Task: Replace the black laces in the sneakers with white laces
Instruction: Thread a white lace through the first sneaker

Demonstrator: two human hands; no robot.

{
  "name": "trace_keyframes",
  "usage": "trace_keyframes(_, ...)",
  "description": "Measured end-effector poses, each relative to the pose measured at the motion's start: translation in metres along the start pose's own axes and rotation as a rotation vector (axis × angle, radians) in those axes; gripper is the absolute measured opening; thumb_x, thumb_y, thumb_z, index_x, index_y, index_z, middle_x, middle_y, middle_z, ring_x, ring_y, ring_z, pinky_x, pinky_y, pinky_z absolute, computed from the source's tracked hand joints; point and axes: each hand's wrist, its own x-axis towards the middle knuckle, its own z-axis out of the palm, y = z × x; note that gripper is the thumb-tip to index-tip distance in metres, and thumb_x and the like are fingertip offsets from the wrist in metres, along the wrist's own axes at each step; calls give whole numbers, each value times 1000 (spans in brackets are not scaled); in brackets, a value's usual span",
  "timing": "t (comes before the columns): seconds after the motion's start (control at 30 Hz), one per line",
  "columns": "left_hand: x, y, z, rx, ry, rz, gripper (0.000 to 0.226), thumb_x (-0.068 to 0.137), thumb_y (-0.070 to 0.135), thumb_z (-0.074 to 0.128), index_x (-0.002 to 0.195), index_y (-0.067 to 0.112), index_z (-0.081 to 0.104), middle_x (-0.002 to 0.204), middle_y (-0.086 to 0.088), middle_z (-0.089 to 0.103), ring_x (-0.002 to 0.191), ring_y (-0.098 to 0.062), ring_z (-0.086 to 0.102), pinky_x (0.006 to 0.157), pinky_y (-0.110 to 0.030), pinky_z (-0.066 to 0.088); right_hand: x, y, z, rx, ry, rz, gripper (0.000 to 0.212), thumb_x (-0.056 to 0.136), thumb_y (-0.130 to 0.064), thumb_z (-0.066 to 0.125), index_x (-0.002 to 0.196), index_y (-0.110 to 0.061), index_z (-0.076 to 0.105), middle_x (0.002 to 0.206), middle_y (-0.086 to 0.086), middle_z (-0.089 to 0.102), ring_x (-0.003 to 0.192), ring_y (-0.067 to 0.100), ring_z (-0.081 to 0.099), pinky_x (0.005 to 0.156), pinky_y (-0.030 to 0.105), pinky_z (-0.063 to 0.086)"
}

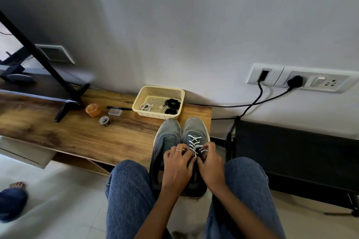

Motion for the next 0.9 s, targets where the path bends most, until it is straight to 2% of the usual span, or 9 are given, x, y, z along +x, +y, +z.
trace_keyframes(0.13,-2,0,-8,-85,22,-50,17,76,36,52,80,22,61,101,5,55,92,-10,46,84,-32,36,1,-1,1,7,9,12,35,85,-18,66,110,-20,42,96,3,67,85,20,64,65,31,49)
trace_keyframes(0.27,-6,-1,-10,-79,15,-23,21,77,45,57,71,25,60,97,10,54,91,-8,46,89,-29,29,0,-1,1,29,6,18,35,84,-14,66,109,-21,42,95,3,66,84,19,64,66,33,52)
trace_keyframes(0.43,-4,-3,-11,-70,73,64,25,80,43,57,68,22,66,89,11,58,86,-9,49,85,-32,35,-1,-3,0,29,16,13,36,83,-13,66,107,-23,40,91,2,66,80,17,65,65,35,54)
trace_keyframes(0.5,-5,-2,-12,-30,103,74,23,81,39,58,72,22,69,87,9,60,85,-11,53,84,-35,40,-1,-4,-1,9,-1,3,36,84,-16,65,108,-24,40,94,1,66,83,18,65,66,36,54)
trace_keyframes(0.57,-9,0,-13,12,127,9,19,82,36,56,84,23,71,89,8,63,87,-14,57,88,-36,41,0,-6,-3,-16,-38,-13,38,84,-19,64,111,-25,39,97,-1,65,86,17,64,66,33,52)
trace_keyframes(0.67,-11,1,-13,103,45,-156,37,82,39,49,110,23,66,101,6,66,101,-17,59,100,-38,31,2,-11,-12,-13,-72,20,40,80,-19,61,113,-27,39,94,-6,60,81,11,59,60,27,45)
trace_keyframes(0.77,-9,-1,-7,209,-44,-189,44,83,46,43,110,22,69,105,6,68,109,-20,57,103,-43,26,2,-17,-19,7,17,2,30,80,-18,60,107,-24,47,90,-8,54,78,8,54,57,23,39)
trace_keyframes(0.83,-7,-3,-2,267,-59,-162,38,83,46,51,103,21,72,99,4,71,107,-22,60,100,-45,27,5,-24,-20,-22,73,-102,18,83,-22,61,100,-20,54,89,-9,52,81,8,54,59,19,38)
trace_keyframes(0.9,-6,-1,1,293,-40,-144,32,76,42,73,101,20,73,94,4,72,105,-23,62,99,-47,27,11,-32,-20,-165,37,-199,16,88,-32,59,97,-18,61,96,-6,53,94,13,53,70,22,42)
